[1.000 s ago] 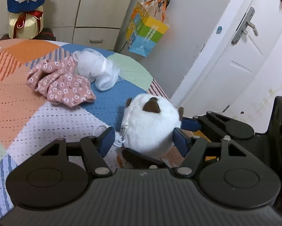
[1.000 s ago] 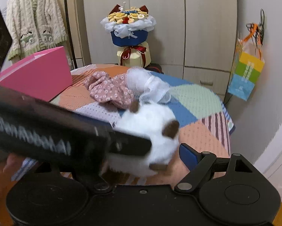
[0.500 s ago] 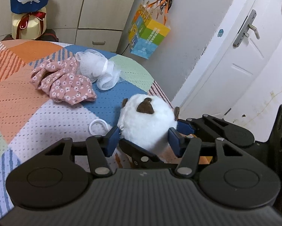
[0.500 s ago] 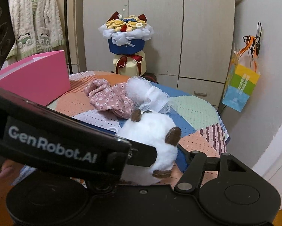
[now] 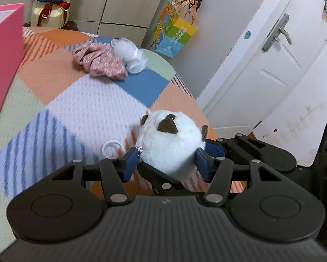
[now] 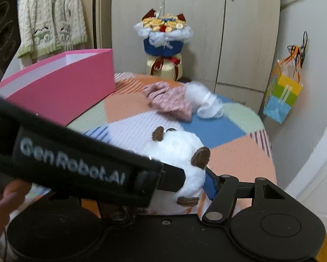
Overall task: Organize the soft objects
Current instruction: 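Lift the white cat plush with the left gripper and carry it over the pink box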
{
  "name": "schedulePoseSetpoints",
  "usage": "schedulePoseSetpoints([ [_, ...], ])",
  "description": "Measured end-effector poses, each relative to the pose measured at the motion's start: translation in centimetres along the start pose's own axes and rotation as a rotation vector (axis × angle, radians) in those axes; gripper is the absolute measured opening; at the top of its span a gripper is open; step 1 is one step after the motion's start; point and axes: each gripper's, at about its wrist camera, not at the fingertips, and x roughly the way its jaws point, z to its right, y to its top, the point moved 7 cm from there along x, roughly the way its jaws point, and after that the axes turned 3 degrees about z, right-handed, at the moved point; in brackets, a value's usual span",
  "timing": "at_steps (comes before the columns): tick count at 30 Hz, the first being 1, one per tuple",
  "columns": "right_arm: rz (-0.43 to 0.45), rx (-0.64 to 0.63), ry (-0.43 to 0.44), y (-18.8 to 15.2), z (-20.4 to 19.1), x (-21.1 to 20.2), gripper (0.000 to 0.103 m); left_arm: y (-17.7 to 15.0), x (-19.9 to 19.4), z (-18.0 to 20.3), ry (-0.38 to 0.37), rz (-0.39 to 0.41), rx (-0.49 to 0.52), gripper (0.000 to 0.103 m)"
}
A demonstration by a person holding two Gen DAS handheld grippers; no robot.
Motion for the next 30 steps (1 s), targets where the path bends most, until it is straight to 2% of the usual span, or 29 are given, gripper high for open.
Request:
schedulePoseSetpoints([
  [7, -0.002, 0.003, -0.005, -1.3, -3.3, -4.2, 0.069, -2.7, -4.7, 0.6, -0.009, 0.011, 0.009, 0.056],
  [10, -0.015, 0.017, -0.006, -0.9, -4.5, -5.5, 0.069, -3.0, -6.9, 0.7, -0.01, 0.026, 0.021, 0.056],
  [13, 0.006, 0.009, -0.003, 0.0, -6.3, -6.7, 0.069, -2.9, -9.5, 0.1, -0.004, 0.057, 0.032, 0.056],
  [16, 0.043, -0.009, 0.011, 1.2, -8.3, -7.3, 0.069, -2.1, -11.8, -0.9, 0.013, 0.093, 0.042, 0.056],
  [21, 0.132, -0.084, 0.033, 4.8, -12.0, -7.8, 0.069, 0.0, -16.4, -3.3, 0.043, 0.198, 0.038, 0.056],
  [25, 0.2, -0.135, 0.069, 7.8, -15.3, -7.7, 0.069, 1.7, -19.6, -5.6, 0.099, 0.285, 0.036, 0.057],
  [30, 0.255, -0.196, 0.106, 10.9, -19.0, -6.8, 0.069, 3.7, -22.3, -8.6, 0.169, 0.353, 0.012, 0.058],
])
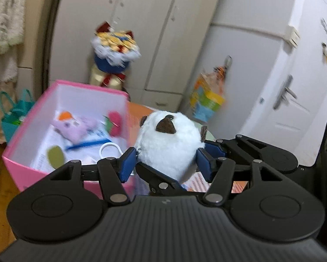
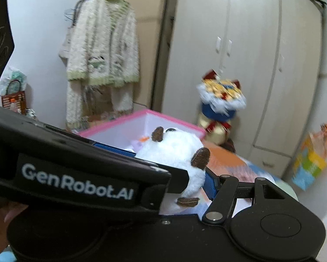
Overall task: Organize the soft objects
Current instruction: 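Lift the white cat plush with the left gripper and carry it over the pink box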
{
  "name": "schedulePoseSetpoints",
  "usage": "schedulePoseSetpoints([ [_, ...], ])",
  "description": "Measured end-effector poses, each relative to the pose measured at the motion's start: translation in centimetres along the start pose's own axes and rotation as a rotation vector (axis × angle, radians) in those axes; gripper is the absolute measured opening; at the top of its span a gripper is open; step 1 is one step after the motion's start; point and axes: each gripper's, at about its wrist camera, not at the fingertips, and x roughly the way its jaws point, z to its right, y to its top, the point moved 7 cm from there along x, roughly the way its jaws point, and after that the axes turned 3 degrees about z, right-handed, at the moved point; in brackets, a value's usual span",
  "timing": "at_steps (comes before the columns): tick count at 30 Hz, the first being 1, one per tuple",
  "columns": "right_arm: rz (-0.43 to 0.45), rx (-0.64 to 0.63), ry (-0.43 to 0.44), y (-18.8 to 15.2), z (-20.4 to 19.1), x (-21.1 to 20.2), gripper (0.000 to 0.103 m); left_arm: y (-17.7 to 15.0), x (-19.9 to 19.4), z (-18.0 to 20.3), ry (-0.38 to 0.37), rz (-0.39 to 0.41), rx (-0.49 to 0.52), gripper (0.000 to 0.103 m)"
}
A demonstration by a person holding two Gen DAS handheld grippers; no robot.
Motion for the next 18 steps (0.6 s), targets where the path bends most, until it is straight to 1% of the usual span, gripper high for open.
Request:
schedulePoseSetpoints([
  [4, 0.022, -0.016, 0.058, 2.1, -1.9, 2.4, 0.069, 1.6, -0.2, -3.0, 0.064, 0.035, -0.033, 0.059],
  [8, -0.013, -0.01, 0.126, 2.9, -3.6, 5.6, 0.069, 2.4, 0.9, -6.5, 0.113, 0.017, -0.093, 0.059],
  [11, -0.06, 0.007, 0.163, 2.8, -4.2, 7.8, 0.069, 2.4, 2.3, -8.5, 0.121, -0.007, -0.135, 0.059],
  [13, -0.086, 0.038, 0.187, 2.6, -4.3, 9.1, 0.069, 2.3, 3.1, -9.6, 0.123, -0.007, -0.164, 0.059],
  [15, -0.122, 0.05, 0.202, 2.2, -4.3, 10.3, 0.069, 2.0, 4.1, -10.7, 0.116, -0.016, -0.213, 0.059],
  [18, -0.17, 0.045, 0.221, 1.6, -4.4, 11.6, 0.069, 1.5, 5.1, -11.6, 0.116, -0.042, -0.229, 0.059],
])
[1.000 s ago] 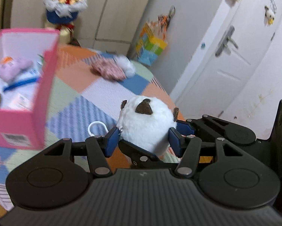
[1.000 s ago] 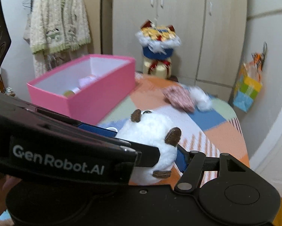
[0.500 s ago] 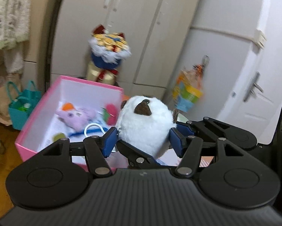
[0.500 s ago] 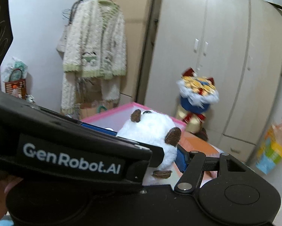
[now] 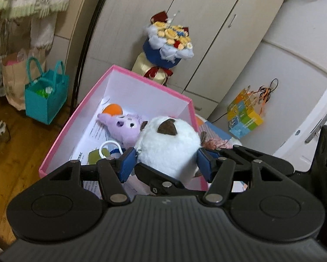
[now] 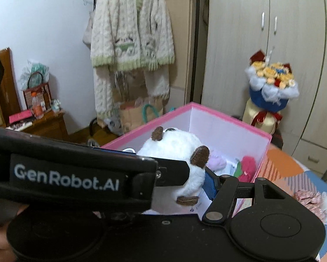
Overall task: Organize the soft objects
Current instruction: 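Lift the white cat plush with the left gripper and carry it over the pink box, then open the left gripper to drop the cat plush into the box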
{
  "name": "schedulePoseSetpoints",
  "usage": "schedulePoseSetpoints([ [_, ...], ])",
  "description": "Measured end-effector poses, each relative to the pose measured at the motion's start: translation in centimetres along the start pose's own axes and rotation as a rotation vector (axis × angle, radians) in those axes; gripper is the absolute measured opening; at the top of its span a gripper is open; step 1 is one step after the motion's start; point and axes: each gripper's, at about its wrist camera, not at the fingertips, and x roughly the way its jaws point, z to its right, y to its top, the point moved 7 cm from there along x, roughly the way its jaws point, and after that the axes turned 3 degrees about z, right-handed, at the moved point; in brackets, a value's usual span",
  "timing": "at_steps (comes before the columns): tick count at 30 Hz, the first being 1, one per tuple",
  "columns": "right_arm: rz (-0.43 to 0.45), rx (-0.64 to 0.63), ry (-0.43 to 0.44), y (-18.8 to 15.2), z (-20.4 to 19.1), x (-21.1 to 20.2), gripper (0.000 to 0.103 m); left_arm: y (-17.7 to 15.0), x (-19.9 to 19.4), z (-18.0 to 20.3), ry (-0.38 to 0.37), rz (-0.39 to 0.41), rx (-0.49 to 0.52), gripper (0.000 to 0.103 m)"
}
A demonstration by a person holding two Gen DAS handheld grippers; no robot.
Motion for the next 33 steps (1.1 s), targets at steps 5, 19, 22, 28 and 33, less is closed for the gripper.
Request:
schedulePoseSetpoints([
  [5, -0.03, 0.022, 0.048, -0.4, 0.4, 1.4, 0.07, -0.2, 1.1, -0.9, 0.009, -0.033, 0.021, 0.059],
  [19, -0.058, 0.034, 0.069, -0.8, 2.2, 2.2, 0.074, 0.2, 1.4, -2.3, 0.122, -0.022, 0.017, 0.063],
  [22, -0.028, 0.055, 0.076, -0.9, 3.2, -0.1, 0.074, 0.4, 0.3, -1.8, 0.12, -0.002, 0.046, 0.064],
  [28, 0.046, 0.12, 0.075, -1.5, 6.2, -6.4, 0.074, 0.4, -2.0, 0.7, 0.077, 0.031, 0.115, 0.065],
  [33, 0.063, 0.151, 0.007, -2.2, 9.3, -10.6, 0.074, 0.5, -3.4, 3.8, 0.03, 0.071, 0.173, 0.067],
])
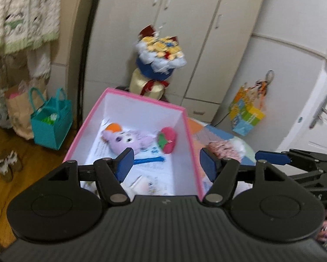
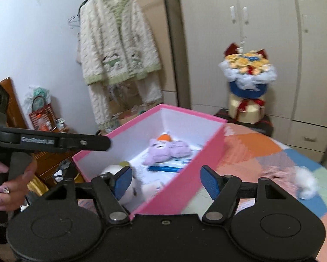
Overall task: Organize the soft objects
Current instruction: 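Open the left gripper to drop the cat plush into the box, then grasp the pink floral scrunchie with the left gripper while the right gripper grasps the white mesh puff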
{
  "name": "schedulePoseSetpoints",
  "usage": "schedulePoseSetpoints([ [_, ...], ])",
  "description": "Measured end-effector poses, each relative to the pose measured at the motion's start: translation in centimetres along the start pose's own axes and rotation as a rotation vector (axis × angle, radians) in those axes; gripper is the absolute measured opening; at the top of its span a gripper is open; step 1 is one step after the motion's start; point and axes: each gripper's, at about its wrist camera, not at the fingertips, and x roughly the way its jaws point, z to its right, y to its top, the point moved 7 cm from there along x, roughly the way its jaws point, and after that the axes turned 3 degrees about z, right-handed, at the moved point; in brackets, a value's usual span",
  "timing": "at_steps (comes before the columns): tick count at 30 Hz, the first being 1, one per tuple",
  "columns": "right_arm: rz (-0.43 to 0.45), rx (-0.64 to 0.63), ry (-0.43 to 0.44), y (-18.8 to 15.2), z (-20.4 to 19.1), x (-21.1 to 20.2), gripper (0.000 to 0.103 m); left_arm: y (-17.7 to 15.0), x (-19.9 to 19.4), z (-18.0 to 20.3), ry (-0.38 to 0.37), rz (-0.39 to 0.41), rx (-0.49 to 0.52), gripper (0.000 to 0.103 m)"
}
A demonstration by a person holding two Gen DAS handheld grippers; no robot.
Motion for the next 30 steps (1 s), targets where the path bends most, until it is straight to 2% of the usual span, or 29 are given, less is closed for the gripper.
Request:
schedulePoseSetpoints([
  [7, 0.021, 0.028, -0.103, -1.2, 4.3, -4.7, 0.074, 0.1, -1.0, 5.2, -0.075, 0.045, 0.081, 0.068],
  [11, 0.02, 0.07, -0.159, -2.1, 7.2, -6.4, 0.074, -0.3, -0.1, 8.6, -0.137, 0.038, 0.11, 0.069],
  [16, 0.014, 0.101, -0.221, -2.9, 10.5, -7.7, 0.074, -1.1, 2.4, 12.3, -0.175, 0.009, 0.162, 0.069],
  [21, 0.035, 0.153, -0.25, -3.5, 13.9, -8.6, 0.074, -2.1, 6.1, 14.7, -0.139, -0.005, 0.182, 0.069],
  [22, 0.04, 0.167, -0.25, -3.5, 14.5, -8.7, 0.074, -2.3, 6.9, 15.0, -0.129, -0.003, 0.174, 0.076],
  [24, 0.043, 0.19, -0.245, -3.5, 15.9, -8.4, 0.074, -2.5, 8.8, 15.3, -0.098, 0.005, 0.156, 0.082],
  [26, 0.038, 0.21, -0.24, -3.3, 17.5, -7.9, 0.074, -2.8, 10.9, 15.7, -0.054, 0.006, 0.167, 0.082],
  [30, 0.021, 0.237, -0.212, -2.9, 19.9, -6.1, 0.074, -3.5, 14.8, 16.6, -0.035, -0.026, 0.177, 0.082],
])
